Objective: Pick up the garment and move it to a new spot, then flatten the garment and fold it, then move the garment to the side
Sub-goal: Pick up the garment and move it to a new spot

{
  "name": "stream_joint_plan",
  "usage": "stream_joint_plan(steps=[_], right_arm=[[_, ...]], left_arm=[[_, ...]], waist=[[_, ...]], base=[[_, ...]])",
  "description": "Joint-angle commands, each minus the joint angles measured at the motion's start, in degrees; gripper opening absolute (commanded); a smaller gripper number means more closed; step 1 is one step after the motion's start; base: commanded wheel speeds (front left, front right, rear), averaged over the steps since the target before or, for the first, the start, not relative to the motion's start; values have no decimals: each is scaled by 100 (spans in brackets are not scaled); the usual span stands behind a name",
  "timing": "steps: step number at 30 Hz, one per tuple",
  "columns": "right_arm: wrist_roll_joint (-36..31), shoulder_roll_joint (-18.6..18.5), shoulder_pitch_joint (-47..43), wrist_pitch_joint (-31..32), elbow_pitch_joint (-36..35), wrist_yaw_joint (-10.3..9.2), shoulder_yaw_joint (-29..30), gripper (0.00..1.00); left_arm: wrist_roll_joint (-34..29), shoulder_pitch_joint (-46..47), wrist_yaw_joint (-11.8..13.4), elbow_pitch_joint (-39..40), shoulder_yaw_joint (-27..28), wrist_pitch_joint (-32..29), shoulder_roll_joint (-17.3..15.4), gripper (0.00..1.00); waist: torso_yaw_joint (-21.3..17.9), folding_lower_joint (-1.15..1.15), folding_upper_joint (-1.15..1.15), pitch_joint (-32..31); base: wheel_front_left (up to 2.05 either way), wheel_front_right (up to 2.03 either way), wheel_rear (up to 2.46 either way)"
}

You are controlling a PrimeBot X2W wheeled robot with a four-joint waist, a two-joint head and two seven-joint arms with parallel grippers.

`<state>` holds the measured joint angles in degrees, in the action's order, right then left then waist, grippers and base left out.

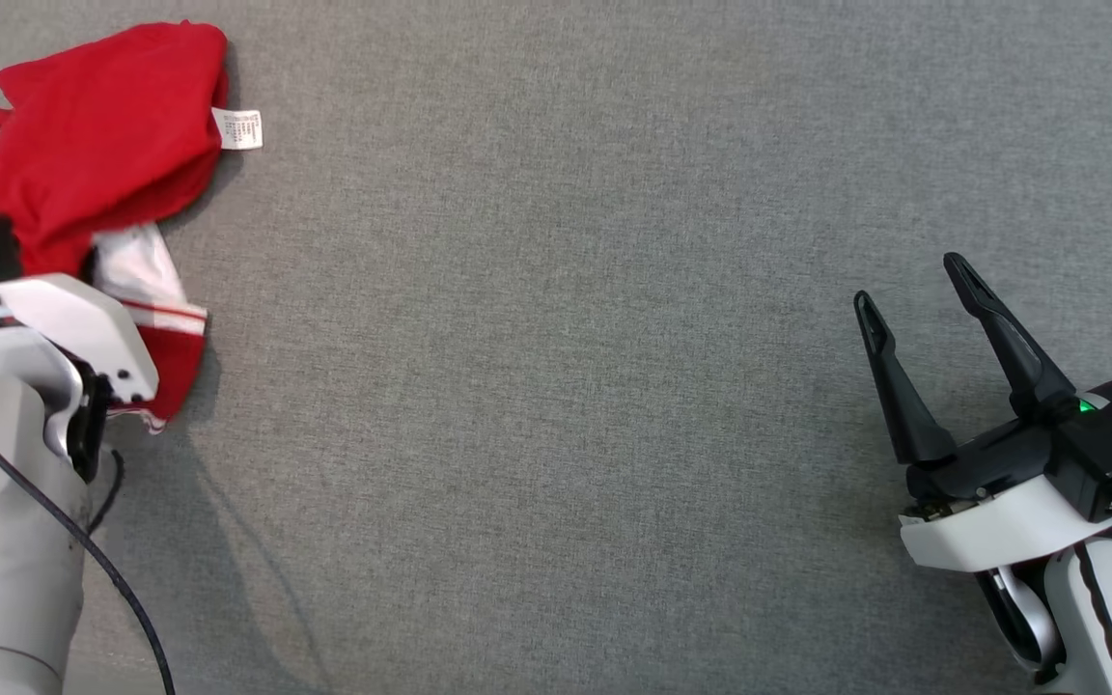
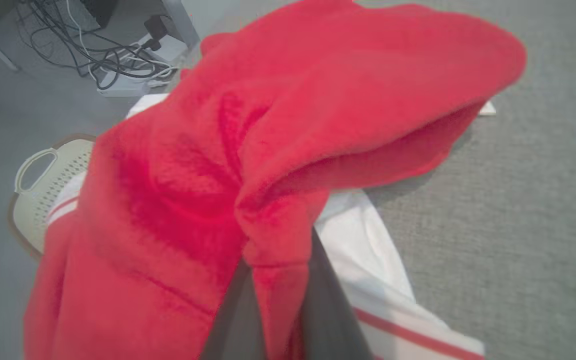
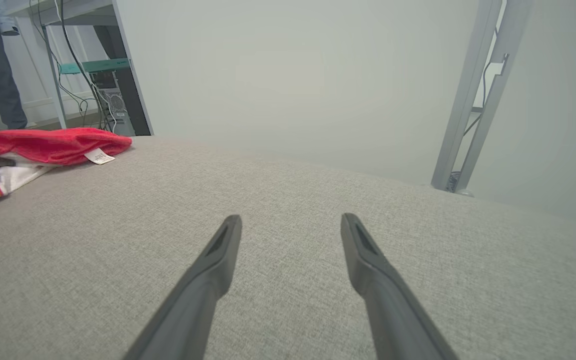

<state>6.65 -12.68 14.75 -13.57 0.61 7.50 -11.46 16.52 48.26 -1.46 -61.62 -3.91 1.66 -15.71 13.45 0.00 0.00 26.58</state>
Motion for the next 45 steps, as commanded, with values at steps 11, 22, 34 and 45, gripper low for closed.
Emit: stream_joint_plan(steps=[11,22,34,45], right_arm=[[139,257,47,-151,367,-2,51,100],[165,494,-6,-175,379,-2,365,100],[219,685,30,-176,281,-2,626,100],[189,819,-6,-176,363,-2,669,100]], left_arm=[[127,268,-38,1315,-76,1154,494,0],[592,-321,-90,3476,-531,445,1170,0],[1468,-991,713,4538,-2249,-8,1269,0],[1602,-804,1340,3419,-3673,551,1259,100]], waist=[[-265,0,0,-763],[-1038,0,0,-1251],[-1937,0,0,-1191],[-2308,0,0,-1227]], base=[[0,0,0],[0,0,0],[0,0,0],[0,0,0]])
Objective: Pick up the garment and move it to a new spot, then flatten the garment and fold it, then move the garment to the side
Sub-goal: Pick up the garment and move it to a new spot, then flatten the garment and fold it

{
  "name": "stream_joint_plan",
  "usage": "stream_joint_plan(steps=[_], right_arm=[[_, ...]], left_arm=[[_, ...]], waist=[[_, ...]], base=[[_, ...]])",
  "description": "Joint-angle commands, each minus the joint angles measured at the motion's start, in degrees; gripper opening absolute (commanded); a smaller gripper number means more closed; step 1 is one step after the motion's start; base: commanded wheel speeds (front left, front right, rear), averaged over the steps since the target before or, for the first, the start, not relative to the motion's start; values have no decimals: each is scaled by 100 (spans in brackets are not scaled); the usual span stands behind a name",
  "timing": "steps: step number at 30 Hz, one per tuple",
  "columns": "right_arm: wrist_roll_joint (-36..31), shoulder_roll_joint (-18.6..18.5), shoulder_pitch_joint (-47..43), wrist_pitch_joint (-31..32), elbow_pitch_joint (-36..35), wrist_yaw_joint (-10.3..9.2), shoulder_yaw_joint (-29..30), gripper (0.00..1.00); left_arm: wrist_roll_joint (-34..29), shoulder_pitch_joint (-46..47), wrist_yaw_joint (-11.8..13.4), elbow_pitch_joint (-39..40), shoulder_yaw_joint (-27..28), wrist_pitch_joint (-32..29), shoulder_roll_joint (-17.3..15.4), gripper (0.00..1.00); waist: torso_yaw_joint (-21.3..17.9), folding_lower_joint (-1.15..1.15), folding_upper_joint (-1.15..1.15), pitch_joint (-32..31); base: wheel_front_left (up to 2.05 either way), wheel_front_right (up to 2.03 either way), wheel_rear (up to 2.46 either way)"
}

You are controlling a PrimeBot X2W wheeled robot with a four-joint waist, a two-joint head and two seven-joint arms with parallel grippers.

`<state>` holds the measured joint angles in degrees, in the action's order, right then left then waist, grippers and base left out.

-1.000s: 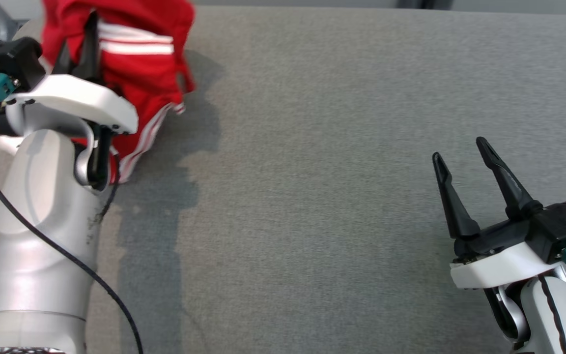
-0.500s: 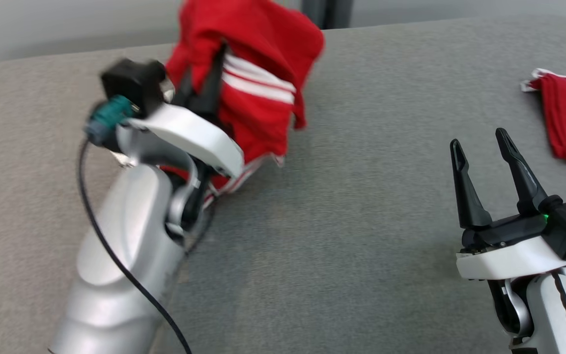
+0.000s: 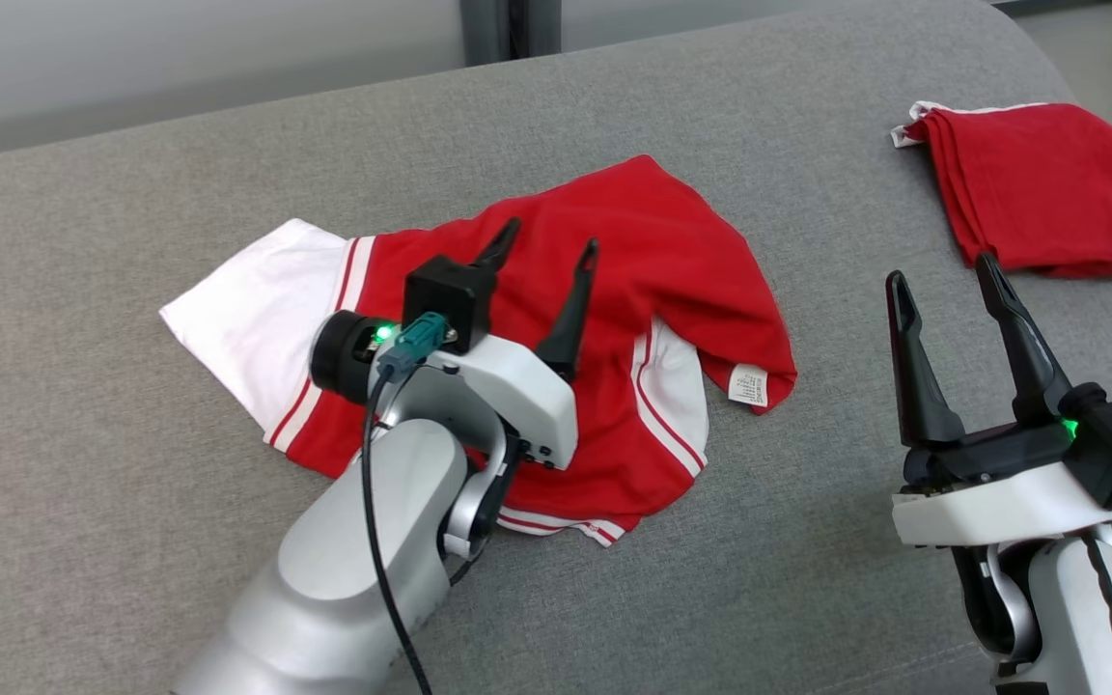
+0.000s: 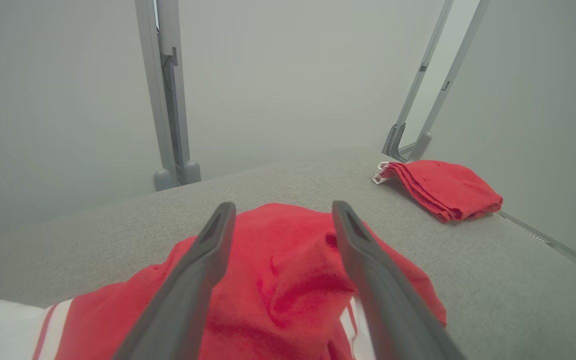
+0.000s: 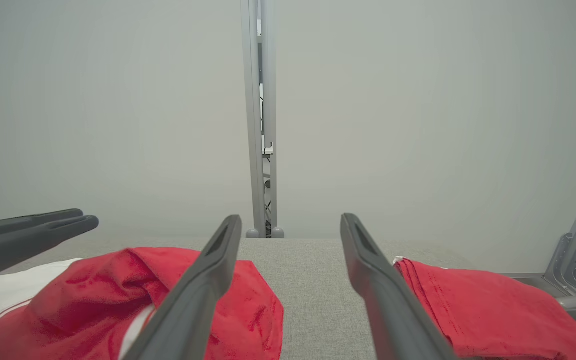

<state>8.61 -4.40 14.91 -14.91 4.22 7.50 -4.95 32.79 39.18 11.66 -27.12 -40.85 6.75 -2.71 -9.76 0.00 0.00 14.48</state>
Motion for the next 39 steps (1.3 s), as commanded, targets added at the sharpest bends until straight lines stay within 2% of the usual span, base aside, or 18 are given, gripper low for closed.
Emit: stream_joint_plan(steps=[1,5,10,15,19,24,29,34,39], right_arm=[[-19,-2,-55,-42,6,-2,32,100],[-41,-7,-137,-42,4,-2,-8,100],[-79,-115,-254,-43,-18,-2,-163,100],[-82,-223,-373,-43,25,-2,-321,100],[-84,-308,-476,-41,40,-3,-434,100],[-22,-354,-608,-37,120,-3,-602,100],[-7,-360,-629,-37,127,-2,-653,100],[-24,-444,-585,-37,181,-3,-771,100],[-13,-457,-536,-37,255,-3,-836,100]], left_arm=[[-29,108,30,-130,43,108,-54,100],[66,-3,-36,-360,206,388,-200,100],[-28,-282,32,-450,392,701,-571,100],[-59,-913,86,-276,700,838,-901,100],[-247,-1573,121,214,1076,845,-1019,100],[-259,-2508,77,945,1865,848,-688,100],[-590,-2962,-74,1258,2203,848,-398,100],[-843,-3017,-417,1325,2336,848,-160,100],[-1000,-2969,-513,1233,2504,849,-65,100]], waist=[[33,0,0,-40],[178,0,0,-149],[465,0,0,-344],[847,0,0,-579],[1195,0,0,-735],[1539,0,0,-864],[1767,0,0,-866],[1985,0,0,-828],[2075,0,0,-827]], base=[[0,0,0],[0,0,0],[0,0,0],[0,0,0],[0,0,0],[0,0,0],[0,0,0],[0,0,0],[0,0,0]])
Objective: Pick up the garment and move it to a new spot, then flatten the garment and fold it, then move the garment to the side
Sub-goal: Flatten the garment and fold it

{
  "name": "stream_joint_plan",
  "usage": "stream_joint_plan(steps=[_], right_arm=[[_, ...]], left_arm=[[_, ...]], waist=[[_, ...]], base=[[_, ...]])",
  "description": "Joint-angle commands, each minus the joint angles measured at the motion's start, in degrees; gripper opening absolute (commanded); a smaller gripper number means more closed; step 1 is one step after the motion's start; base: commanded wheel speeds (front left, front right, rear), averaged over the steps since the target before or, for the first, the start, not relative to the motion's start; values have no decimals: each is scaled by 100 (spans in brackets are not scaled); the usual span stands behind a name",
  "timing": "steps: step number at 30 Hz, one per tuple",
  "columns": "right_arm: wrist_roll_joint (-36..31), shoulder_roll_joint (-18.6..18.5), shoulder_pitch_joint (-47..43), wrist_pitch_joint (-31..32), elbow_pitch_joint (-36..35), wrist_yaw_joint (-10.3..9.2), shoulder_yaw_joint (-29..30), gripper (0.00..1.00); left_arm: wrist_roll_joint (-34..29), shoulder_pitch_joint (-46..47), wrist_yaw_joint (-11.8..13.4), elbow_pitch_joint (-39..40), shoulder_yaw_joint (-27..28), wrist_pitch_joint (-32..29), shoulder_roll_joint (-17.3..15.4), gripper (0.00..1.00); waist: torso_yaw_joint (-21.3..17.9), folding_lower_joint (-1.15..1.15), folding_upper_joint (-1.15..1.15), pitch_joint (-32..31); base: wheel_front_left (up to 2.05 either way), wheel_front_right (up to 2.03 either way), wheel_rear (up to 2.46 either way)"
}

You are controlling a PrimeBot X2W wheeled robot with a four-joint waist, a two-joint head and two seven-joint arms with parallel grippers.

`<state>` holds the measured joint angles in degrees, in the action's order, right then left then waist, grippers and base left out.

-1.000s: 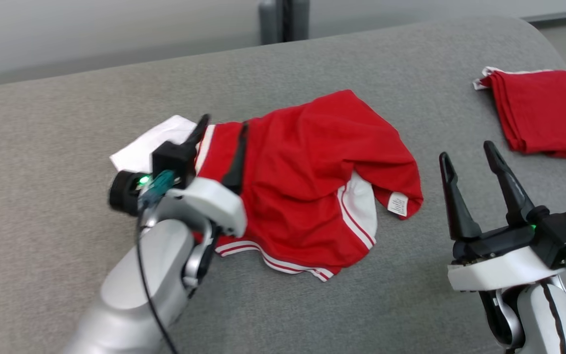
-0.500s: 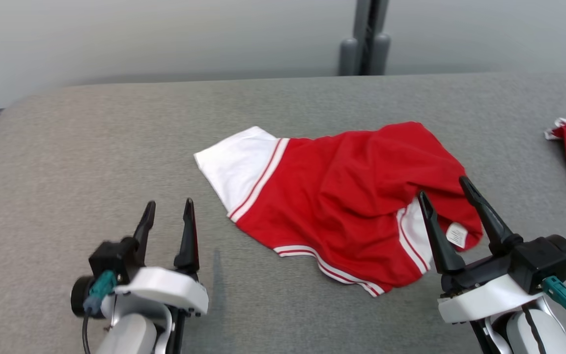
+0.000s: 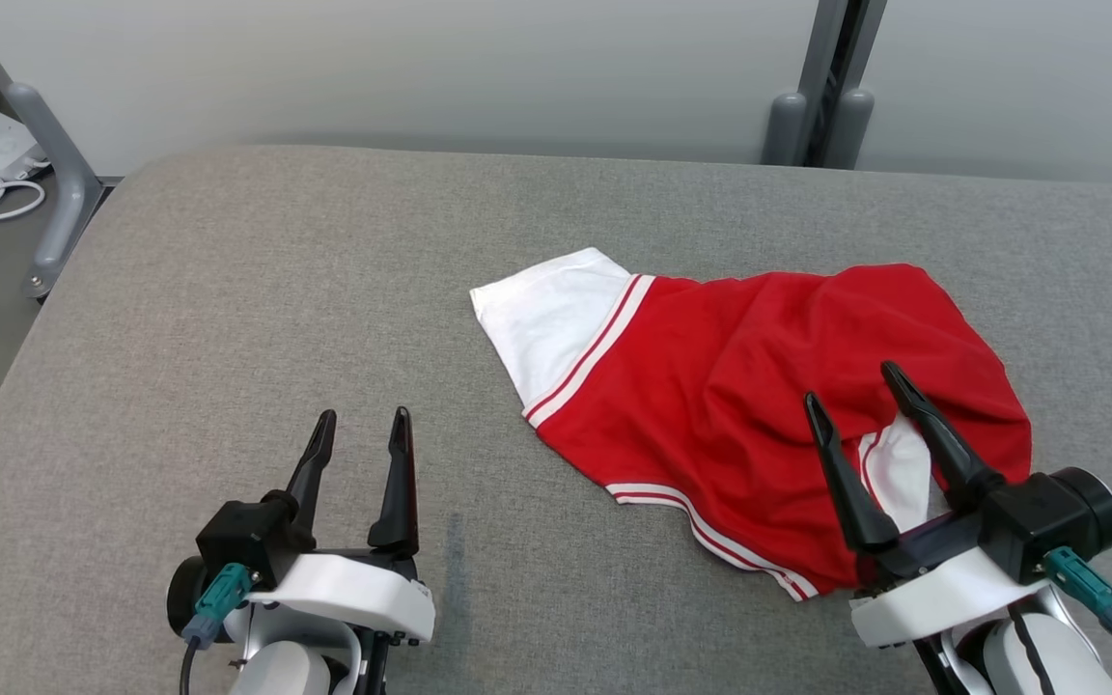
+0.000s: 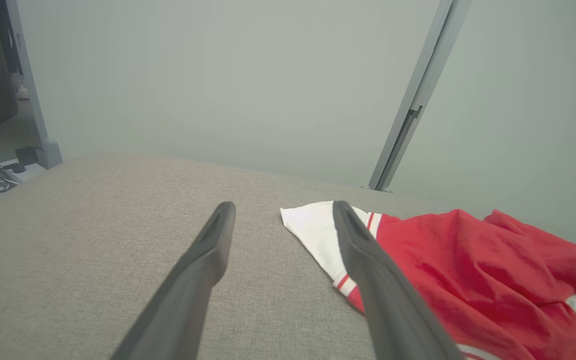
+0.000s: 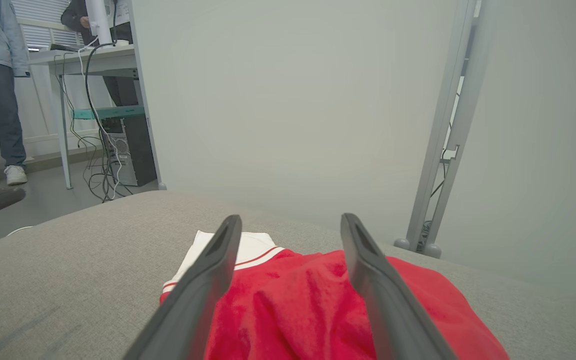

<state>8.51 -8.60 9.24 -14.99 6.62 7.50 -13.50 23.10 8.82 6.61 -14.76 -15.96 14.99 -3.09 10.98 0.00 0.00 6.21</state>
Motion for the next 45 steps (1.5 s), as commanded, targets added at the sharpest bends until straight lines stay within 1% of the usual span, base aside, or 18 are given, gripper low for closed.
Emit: stream_joint_plan(steps=[1,5,10,17,22,25,28,29,32,38,39,40,41,43,45], right_arm=[[-14,-41,32,-29,37,-2,-16,100],[-5,-34,-54,-29,156,-2,59,100],[189,205,-266,-29,565,-2,486,100],[377,452,-416,-28,1286,-2,960,100],[713,541,-126,-7,1936,-2,1227,100],[846,558,96,87,2406,-2,1144,100],[1248,543,315,137,2827,-2,1145,100],[1248,543,315,137,2827,-2,1145,100],[1622,553,520,112,3199,-2,1105,100],[1957,558,831,37,3662,-2,930,100],[2031,560,866,42,3721,-2,858,82],[2073,561,895,45,3775,-2,811,12],[2148,564,915,43,3819,-1,779,0],[2290,565,969,12,3826,-1,791,0],[2502,549,1029,-14,3768,-2,927,0]], left_arm=[[-65,27,-47,-25,64,25,-9,100],[-95,-84,-95,-77,103,25,6,100],[40,-81,-48,-90,-16,25,6,100],[28,28,-4,-104,-119,25,7,100],[8,81,-4,-148,-153,25,8,100],[-10,113,-19,-167,-179,25,9,100],[-1,148,-23,-180,-226,25,7,100],[-1,148,-23,-180,-226,25,7,100],[-14,192,-14,-178,-256,25,5,100],[-52,216,8,-172,-255,25,7,100],[-60,212,10,-172,-251,25,7,100],[-67,210,10,-173,-247,25,7,100],[-70,208,12,-175,-247,25,7,100],[-73,190,27,-183,-234,25,8,100],[-75,158,42,-195,-205,25,7,100]], waist=[[16,0,0,5],[15,0,0,8],[8,0,0,23],[-52,0,0,95],[-97,0,0,120],[-98,0,0,134],[-58,0,0,154],[-58,0,0,154],[-4,0,0,195],[77,0,0,281],[84,0,0,291],[89,0,0,298],[92,0,0,297],[80,0,0,281],[41,0,0,235]], base=[[0,0,0],[0,0,0],[0,0,0],[0,0,0],[0,0,0],[0,0,0],[0,0,0],[0,0,0],[0,0,0],[0,0,0],[0,0,0],[0,0,0],[0,0,0],[0,0,0],[0,0,0]])
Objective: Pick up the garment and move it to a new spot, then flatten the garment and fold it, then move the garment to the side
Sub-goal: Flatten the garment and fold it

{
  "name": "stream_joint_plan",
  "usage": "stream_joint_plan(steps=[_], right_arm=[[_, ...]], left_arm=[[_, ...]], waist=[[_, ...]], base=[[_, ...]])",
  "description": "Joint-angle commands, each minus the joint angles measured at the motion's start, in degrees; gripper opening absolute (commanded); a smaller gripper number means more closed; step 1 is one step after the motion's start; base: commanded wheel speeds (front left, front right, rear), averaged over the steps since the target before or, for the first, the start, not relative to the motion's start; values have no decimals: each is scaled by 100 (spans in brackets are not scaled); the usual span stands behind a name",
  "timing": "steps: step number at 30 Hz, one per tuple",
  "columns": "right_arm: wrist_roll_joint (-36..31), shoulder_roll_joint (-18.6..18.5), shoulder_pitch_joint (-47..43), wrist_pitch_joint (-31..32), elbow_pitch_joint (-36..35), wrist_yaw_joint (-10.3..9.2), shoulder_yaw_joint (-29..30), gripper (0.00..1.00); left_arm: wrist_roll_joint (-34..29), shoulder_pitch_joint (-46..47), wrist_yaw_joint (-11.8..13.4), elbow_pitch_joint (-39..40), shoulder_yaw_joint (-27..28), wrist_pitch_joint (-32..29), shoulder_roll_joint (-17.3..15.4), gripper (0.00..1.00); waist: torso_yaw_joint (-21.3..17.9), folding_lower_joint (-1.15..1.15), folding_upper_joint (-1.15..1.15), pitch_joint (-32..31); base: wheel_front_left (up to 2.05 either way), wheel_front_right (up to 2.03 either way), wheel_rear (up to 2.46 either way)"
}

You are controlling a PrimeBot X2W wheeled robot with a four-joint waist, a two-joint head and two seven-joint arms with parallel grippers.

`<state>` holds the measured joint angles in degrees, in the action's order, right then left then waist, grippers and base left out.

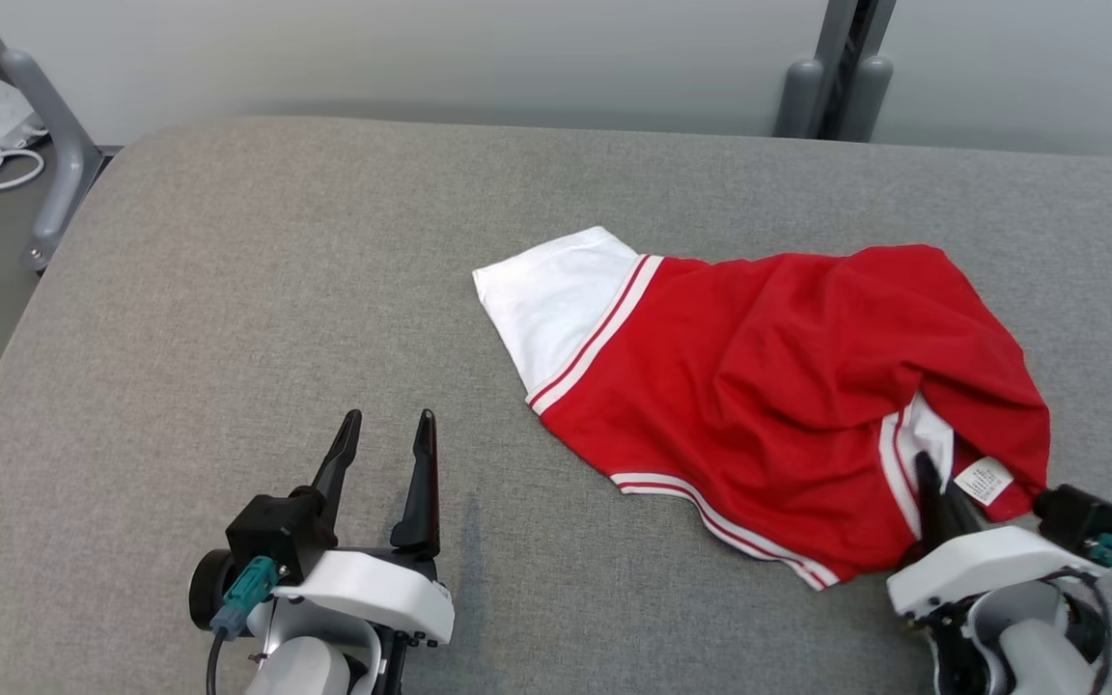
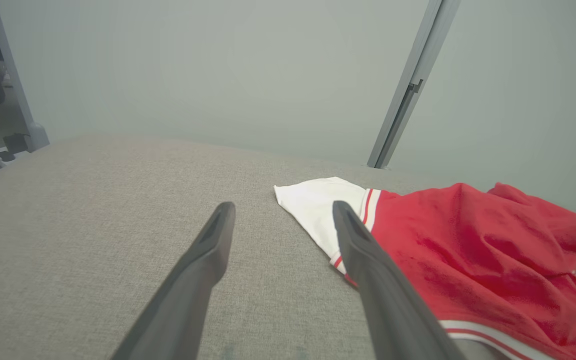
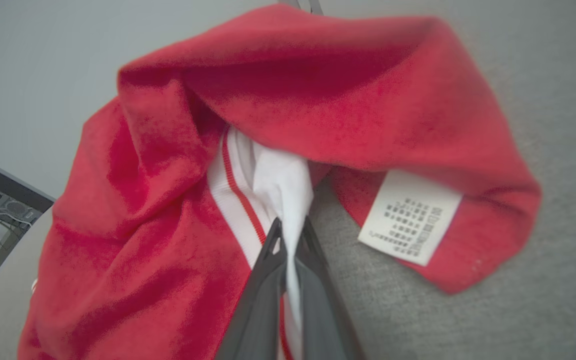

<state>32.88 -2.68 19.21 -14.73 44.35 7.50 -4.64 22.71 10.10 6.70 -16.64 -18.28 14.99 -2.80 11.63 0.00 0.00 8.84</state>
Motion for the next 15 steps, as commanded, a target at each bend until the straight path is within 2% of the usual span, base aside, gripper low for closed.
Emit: stream_joint_plan(steps=[1,7,11,15], right_arm=[[188,-52,54,-50,-63,-2,148,0],[648,-322,184,-57,-786,-2,852,0],[814,-644,420,-34,-1289,-1,1205,0],[807,-964,820,338,-1754,-1,1490,0]], left_arm=[[-33,15,29,-12,33,25,-21,100],[37,-91,15,-34,20,25,-23,100],[72,-179,7,-45,-24,26,-23,100],[132,-286,30,-49,-87,26,-23,100]], waist=[[-45,0,0,-59],[-202,0,0,-308],[-282,0,0,-488],[-311,0,0,-652]], base=[[0,0,0],[0,0,0],[0,0,0],[0,0,0]])
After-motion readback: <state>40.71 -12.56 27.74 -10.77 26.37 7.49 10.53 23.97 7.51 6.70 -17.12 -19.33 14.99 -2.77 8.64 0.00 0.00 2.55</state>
